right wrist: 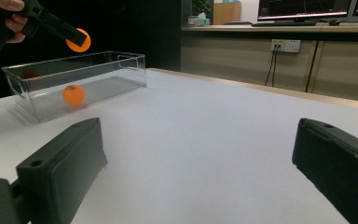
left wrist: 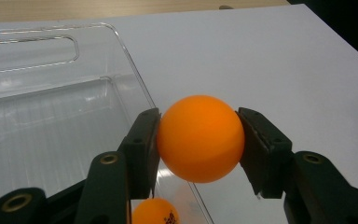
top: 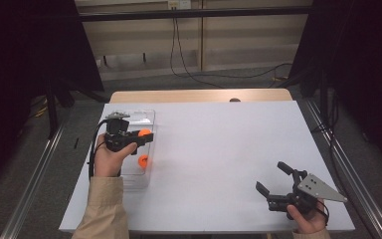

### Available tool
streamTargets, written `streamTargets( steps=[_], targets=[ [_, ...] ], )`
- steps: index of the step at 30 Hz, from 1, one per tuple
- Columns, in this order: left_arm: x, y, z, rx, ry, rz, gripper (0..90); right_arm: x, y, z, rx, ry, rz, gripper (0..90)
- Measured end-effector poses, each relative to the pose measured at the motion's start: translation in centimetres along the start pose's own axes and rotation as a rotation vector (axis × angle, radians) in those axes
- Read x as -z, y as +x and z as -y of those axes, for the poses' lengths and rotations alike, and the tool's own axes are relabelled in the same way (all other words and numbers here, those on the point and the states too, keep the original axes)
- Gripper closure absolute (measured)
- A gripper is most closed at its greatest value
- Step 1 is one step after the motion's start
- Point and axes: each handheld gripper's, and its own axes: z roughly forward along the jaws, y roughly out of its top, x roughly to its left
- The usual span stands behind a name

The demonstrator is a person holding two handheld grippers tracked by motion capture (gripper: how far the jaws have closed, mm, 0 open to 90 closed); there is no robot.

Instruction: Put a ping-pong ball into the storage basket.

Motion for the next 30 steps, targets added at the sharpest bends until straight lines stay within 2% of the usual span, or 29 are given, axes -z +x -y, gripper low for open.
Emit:
streamTargets(
  steps=[30],
  targets=[
    [0.9, 1.3, 0.2, 0.009, -0.022, -0.041, 50.9, 0.0, 0.0, 0.0, -0.002, -0.005, 0.000, 1.7]
  ],
)
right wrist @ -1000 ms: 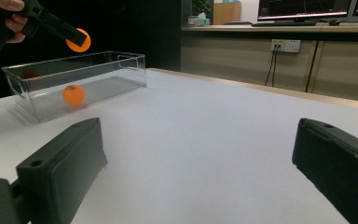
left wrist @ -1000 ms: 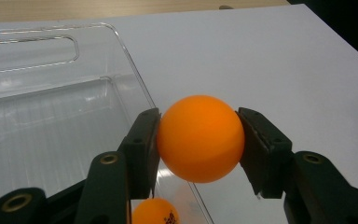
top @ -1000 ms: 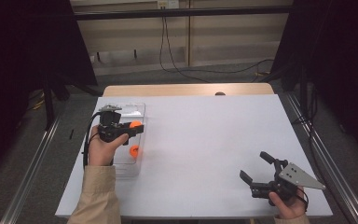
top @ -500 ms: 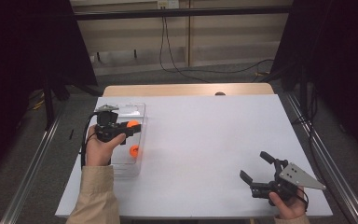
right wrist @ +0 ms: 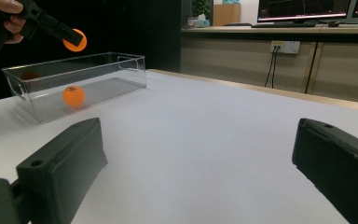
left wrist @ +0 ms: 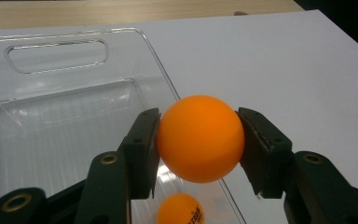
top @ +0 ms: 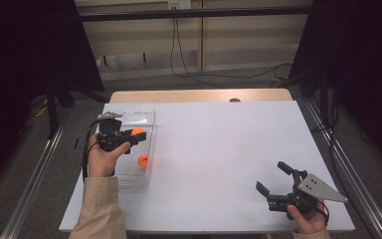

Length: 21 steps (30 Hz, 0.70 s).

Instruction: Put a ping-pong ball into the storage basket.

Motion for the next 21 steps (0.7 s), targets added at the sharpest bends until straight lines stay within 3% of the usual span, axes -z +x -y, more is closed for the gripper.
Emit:
streamTargets(
  steps=[21],
  targets=[
    [0.30, 0.73, 0.18, -0.006, 0.003, -0.037, 50.9, 0.00, 0.00, 0.00, 0.002, 0.001, -0.001, 1.8]
  ],
)
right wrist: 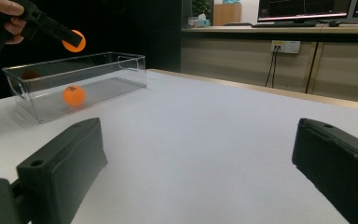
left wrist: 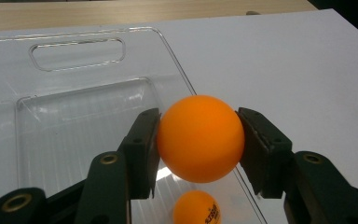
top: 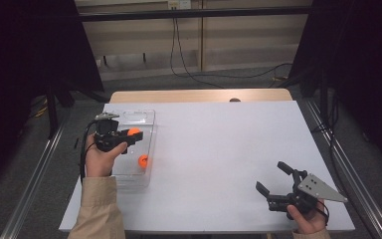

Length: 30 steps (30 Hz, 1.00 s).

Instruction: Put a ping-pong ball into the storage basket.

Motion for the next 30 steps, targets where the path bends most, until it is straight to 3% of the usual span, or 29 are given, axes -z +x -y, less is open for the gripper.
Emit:
streamTargets(
  steps=[30],
  targets=[
    [-0.1, 1.2, 0.5, 0.014, -0.011, -0.045, 50.9, 0.0, 0.0, 0.0, -0.001, 0.000, 0.000, 1.8]
  ],
)
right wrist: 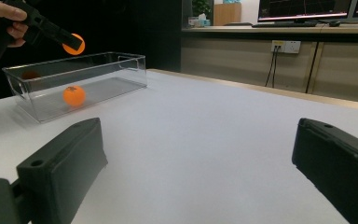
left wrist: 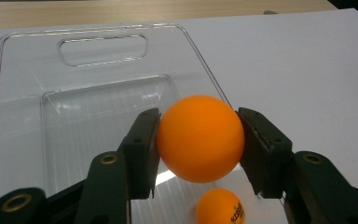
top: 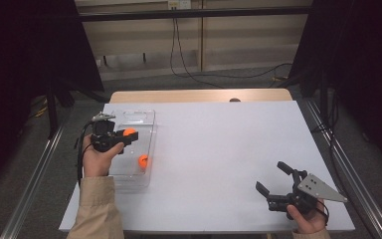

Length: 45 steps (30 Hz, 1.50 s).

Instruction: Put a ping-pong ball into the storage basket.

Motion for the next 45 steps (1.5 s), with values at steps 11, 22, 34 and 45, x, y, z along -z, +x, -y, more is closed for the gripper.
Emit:
streamTargets(
  steps=[11, 22, 34, 45],
  targets=[
    [-0.26, 0.40, 0.26, -0.005, 0.005, -0.015, 50.9, -0.03, 0.03, 0.00, -0.001, 0.001, -0.001, 1.8],
    [-0.53, 0.64, 0.51, -0.004, 0.013, -0.032, 50.8, -0.04, 0.01, 0.01, 0.002, 0.001, -0.002, 1.8],
    [-0.68, 0.84, 0.68, -0.011, 0.013, -0.044, 50.8, -0.04, 0.04, 0.00, 0.000, 0.001, -0.002, 1.8],
    [-0.91, 1.02, 0.86, -0.011, 0.020, -0.053, 50.8, -0.03, 0.04, 0.00, 0.000, 0.001, -0.002, 1.8]
  ],
)
